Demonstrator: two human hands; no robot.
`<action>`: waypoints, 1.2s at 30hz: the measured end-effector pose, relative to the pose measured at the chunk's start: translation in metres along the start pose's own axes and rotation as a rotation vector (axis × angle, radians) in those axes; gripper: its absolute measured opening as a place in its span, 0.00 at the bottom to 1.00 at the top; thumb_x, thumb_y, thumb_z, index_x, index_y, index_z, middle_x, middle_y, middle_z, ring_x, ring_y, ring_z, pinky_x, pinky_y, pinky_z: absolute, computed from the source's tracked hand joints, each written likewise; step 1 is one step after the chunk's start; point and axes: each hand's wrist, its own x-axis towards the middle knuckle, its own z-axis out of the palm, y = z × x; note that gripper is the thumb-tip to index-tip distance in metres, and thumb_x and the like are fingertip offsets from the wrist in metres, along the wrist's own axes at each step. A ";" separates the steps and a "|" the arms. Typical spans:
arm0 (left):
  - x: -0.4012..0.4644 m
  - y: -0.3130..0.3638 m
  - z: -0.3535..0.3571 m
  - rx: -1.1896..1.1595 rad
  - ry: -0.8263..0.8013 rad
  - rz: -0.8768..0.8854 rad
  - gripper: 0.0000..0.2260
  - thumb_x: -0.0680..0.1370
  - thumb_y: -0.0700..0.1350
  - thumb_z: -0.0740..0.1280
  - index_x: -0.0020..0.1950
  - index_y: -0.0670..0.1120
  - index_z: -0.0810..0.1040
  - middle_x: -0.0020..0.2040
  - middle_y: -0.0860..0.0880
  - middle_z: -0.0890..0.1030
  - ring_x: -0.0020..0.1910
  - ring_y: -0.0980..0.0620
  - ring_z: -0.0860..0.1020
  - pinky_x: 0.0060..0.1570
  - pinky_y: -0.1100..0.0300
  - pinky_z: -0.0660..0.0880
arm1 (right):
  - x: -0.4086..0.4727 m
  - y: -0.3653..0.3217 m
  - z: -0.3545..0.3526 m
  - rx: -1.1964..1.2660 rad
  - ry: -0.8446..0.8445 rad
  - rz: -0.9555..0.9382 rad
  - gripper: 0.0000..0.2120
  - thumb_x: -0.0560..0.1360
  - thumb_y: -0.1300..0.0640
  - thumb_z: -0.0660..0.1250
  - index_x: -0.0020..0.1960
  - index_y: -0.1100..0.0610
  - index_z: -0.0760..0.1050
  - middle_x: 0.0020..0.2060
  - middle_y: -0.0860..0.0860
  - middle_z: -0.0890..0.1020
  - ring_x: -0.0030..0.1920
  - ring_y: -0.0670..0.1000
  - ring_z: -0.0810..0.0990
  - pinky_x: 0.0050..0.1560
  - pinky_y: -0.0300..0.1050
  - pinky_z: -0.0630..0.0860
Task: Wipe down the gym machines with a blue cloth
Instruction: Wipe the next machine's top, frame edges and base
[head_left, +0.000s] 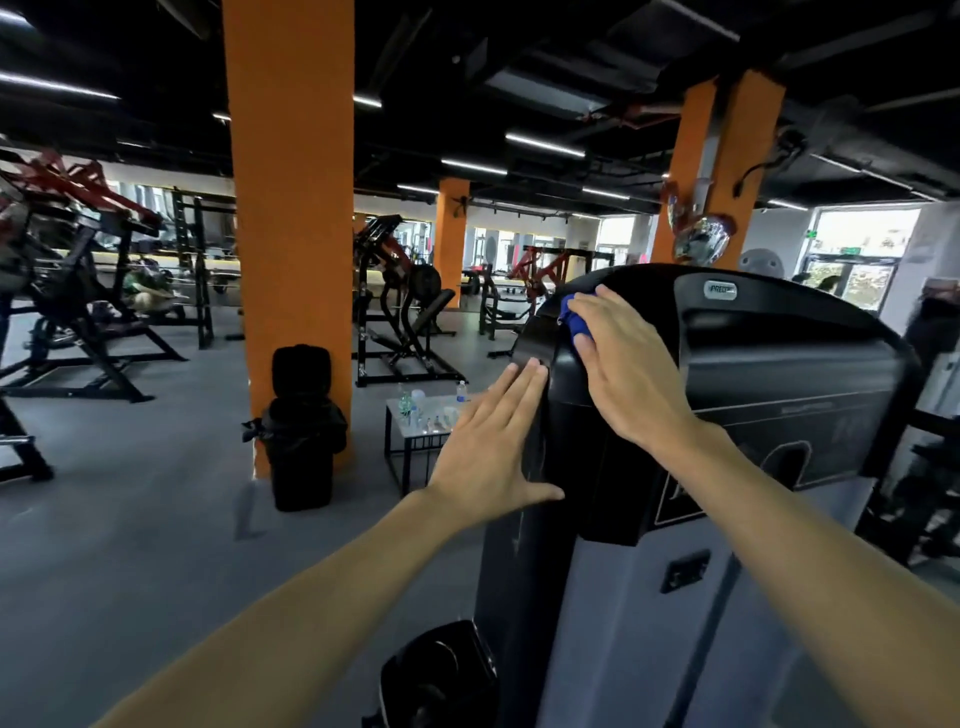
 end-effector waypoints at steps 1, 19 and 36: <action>0.000 -0.002 0.001 -0.011 0.003 0.012 0.62 0.69 0.69 0.75 0.84 0.49 0.35 0.85 0.53 0.39 0.83 0.54 0.37 0.80 0.53 0.41 | -0.001 -0.004 0.002 -0.006 0.000 0.021 0.21 0.85 0.57 0.58 0.77 0.58 0.68 0.75 0.53 0.72 0.79 0.51 0.61 0.77 0.43 0.53; 0.002 -0.032 0.017 -0.151 0.048 0.126 0.61 0.68 0.68 0.77 0.86 0.48 0.41 0.86 0.53 0.41 0.84 0.54 0.41 0.82 0.45 0.53 | 0.015 -0.022 0.006 -0.106 -0.158 -0.021 0.26 0.79 0.60 0.61 0.78 0.56 0.66 0.77 0.50 0.68 0.81 0.49 0.57 0.77 0.42 0.48; -0.028 -0.046 0.061 -0.168 0.006 0.127 0.69 0.62 0.73 0.77 0.84 0.43 0.37 0.85 0.46 0.35 0.84 0.50 0.40 0.81 0.53 0.48 | -0.003 -0.021 0.002 -0.385 -0.213 -0.295 0.32 0.77 0.50 0.58 0.79 0.61 0.64 0.78 0.56 0.67 0.80 0.55 0.59 0.82 0.52 0.50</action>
